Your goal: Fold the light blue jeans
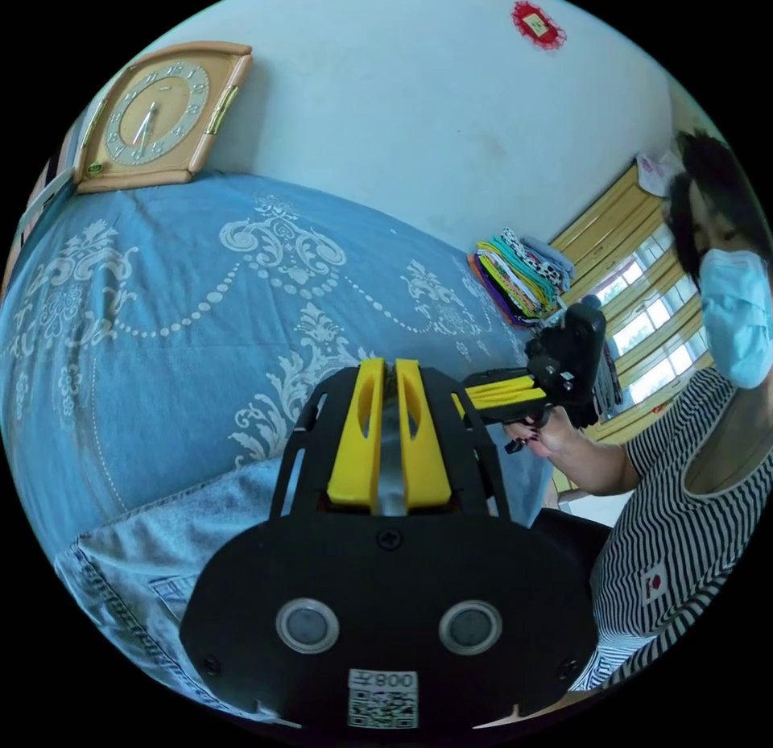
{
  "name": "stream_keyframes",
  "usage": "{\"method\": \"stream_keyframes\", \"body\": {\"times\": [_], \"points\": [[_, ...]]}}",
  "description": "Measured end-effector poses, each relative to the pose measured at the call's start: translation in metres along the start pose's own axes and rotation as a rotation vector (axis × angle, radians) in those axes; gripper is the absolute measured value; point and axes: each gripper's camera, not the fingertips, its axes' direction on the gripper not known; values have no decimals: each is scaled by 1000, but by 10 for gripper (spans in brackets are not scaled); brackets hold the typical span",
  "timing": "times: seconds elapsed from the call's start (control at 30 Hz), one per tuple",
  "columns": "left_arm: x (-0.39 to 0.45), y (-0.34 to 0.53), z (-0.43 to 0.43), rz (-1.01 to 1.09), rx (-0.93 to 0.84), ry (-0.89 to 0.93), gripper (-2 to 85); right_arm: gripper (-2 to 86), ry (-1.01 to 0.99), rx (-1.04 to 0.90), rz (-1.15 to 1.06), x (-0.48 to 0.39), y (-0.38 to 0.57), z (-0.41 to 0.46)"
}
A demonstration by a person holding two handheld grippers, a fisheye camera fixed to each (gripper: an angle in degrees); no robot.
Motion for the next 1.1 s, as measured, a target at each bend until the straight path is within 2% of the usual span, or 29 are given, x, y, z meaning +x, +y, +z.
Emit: {"method": "stream_keyframes", "body": {"times": [0.1, 0.13, 0.23, 0.33, 0.4, 0.43, 0.6, 0.7, 0.83, 1.0, 1.03, 1.1], "points": [[-5, 9, 24, -28, 6, -67, 8, 3, 23, -11, 31, 13, -1, 4], [-7, 15, 28, -57, 63, -99, 6, 2, 58, -26, 41, 16, -1, 9], [-7, 28, 43, -67, 99, -35, 3, 2, 106, -52, 68, 25, 5, 20], [3, 50, 82, -39, -2, -48, 2, 3, 137, -78, 95, 35, 11, 30], [4, 63, 117, -53, -128, -118, 2, 2, 152, -95, 107, 41, 15, 36], [4, 72, 142, -45, -212, -225, 2, 2, 143, -89, 117, 45, 18, 37], [6, 94, 182, -96, -178, -204, 1, 1, 103, -21, 160, 51, 41, 11], [28, 106, 200, -59, -142, -240, 1, 1, 176, 53, 209, 48, 75, -30], [71, 127, 240, 21, -158, -145, 2, 1, 247, 16, 305, 44, 151, -78], [116, 161, 314, 81, -300, -101, 3, 2, 397, -103, 527, 51, 252, -117], [119, 171, 342, 88, -386, -122, 3, 2, 417, -166, 582, 59, 275, -116], [122, 181, 363, 55, -380, -131, 4, 3, 365, -125, 625, 67, 302, -123]]}}
